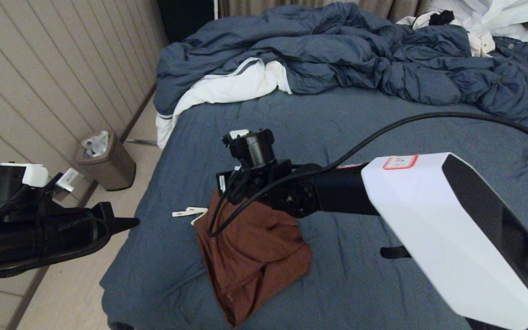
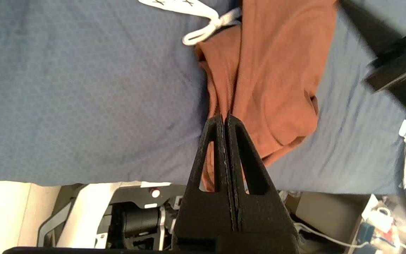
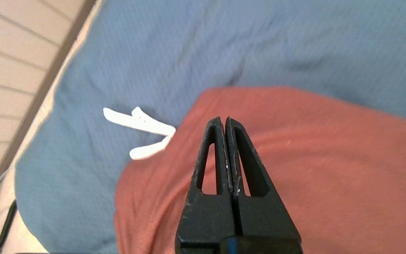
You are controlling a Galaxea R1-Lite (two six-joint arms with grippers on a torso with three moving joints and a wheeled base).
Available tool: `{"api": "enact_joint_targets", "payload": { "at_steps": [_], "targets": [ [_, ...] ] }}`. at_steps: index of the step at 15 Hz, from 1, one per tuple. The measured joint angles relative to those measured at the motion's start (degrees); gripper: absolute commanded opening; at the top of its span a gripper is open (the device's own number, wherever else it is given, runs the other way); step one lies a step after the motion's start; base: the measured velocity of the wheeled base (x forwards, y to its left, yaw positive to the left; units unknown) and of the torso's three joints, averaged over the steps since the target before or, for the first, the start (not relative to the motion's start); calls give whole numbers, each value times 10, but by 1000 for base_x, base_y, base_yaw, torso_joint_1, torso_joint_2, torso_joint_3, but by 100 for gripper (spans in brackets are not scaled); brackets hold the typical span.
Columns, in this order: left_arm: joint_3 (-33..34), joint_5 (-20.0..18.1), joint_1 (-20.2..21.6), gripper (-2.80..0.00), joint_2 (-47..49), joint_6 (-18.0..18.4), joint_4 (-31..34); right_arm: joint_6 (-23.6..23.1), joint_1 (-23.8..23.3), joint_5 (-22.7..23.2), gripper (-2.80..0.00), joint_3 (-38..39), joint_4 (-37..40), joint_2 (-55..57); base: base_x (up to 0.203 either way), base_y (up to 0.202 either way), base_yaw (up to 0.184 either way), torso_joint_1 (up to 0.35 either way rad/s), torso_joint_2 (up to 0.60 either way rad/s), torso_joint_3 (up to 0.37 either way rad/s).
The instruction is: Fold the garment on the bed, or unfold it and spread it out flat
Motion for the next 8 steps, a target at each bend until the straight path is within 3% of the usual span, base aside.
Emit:
{"api": "enact_joint_targets", "payload": {
  "at_steps": [4,8],
  "targets": [
    [-2,8,0,-280,-8,2,-17,-3,-11,-18,-280,28,5,-51,0,0,0,0,0,0],
    [-3,43,4,-280,-99,20,12,-6,-38,-35,-280,181,5,-180,0,0,0,0,0,0]
  ]
}}
